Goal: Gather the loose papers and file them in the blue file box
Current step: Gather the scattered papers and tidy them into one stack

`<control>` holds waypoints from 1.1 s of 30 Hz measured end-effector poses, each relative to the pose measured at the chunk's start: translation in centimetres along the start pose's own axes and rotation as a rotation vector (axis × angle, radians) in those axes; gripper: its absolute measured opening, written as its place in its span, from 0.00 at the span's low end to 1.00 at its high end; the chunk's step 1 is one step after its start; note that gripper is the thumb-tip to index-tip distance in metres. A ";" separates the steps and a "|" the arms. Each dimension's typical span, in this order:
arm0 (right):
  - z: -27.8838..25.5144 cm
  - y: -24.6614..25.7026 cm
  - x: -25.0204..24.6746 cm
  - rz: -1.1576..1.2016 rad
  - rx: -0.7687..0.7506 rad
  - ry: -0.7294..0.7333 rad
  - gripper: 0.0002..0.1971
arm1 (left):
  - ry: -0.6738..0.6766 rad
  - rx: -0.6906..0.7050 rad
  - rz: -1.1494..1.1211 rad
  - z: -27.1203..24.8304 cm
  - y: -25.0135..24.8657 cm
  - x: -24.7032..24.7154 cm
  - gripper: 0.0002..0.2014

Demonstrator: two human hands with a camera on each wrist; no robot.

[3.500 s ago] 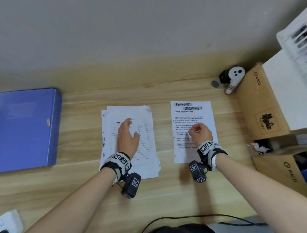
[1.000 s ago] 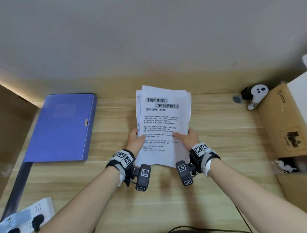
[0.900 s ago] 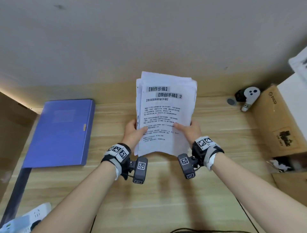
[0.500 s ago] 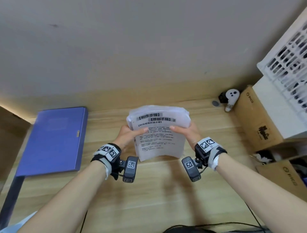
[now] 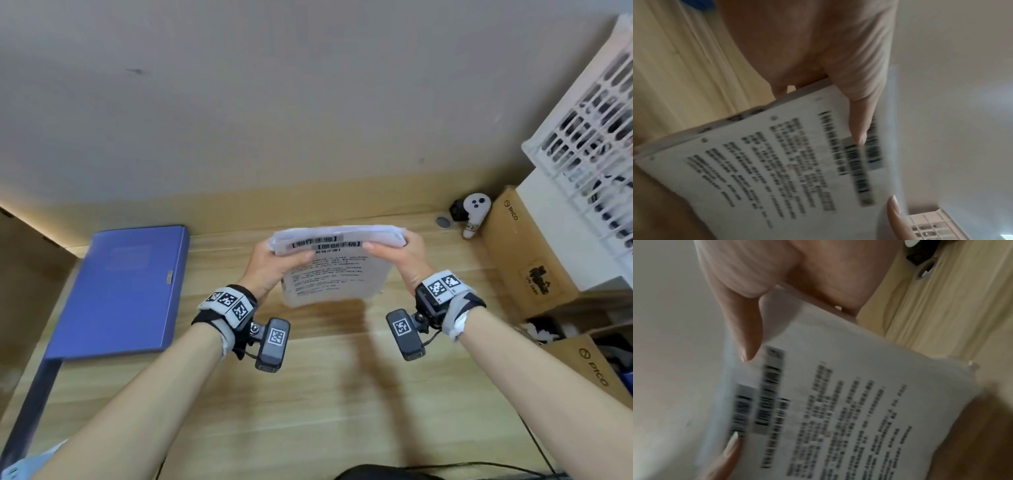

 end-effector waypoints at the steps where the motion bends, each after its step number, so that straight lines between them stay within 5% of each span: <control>1: -0.2 -0.3 -0.1 -0.051 0.015 0.012 0.15 | -0.004 0.003 0.031 -0.3 0.3 0.2 0.17; 7: -0.9 -1.6 0.4 -0.054 0.018 -0.065 0.16 | -0.207 0.000 -0.066 -1.5 1.4 2.8 0.10; 11: -0.9 -1.3 1.3 -0.007 0.015 -0.149 0.28 | -0.324 -0.071 -0.178 -1.4 1.3 3.4 0.20; 16: -0.8 -1.2 1.6 0.061 -0.011 -0.248 0.17 | -0.417 -0.051 -0.160 -1.7 1.1 3.1 0.17; 24: -0.4 -2.2 1.8 0.074 -0.021 -0.290 0.13 | -0.335 -0.044 -0.114 -1.5 0.3 3.9 0.18; 28: -0.3 -1.9 1.2 0.056 -0.011 -0.307 0.14 | -0.144 0.049 0.050 -1.9 1.2 2.7 0.10; 30: -0.2 -1.7 1.0 0.027 0.033 -0.269 0.20 | -0.062 0.067 0.191 -2.1 2.3 2.3 0.14; 33: 0.0 -2.0 0.5 -0.006 0.062 -0.098 0.30 | -0.093 0.044 0.106 -2.4 3.0 2.5 0.09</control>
Point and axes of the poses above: each hand's wrist, its own z-axis towards the middle knuckle, its own x-axis out of the palm, y = z × x, the point moved 1 cm from there along z, towards the middle knuckle, and after that the axes turned 5 degrees about z, right-handed, at the moved point
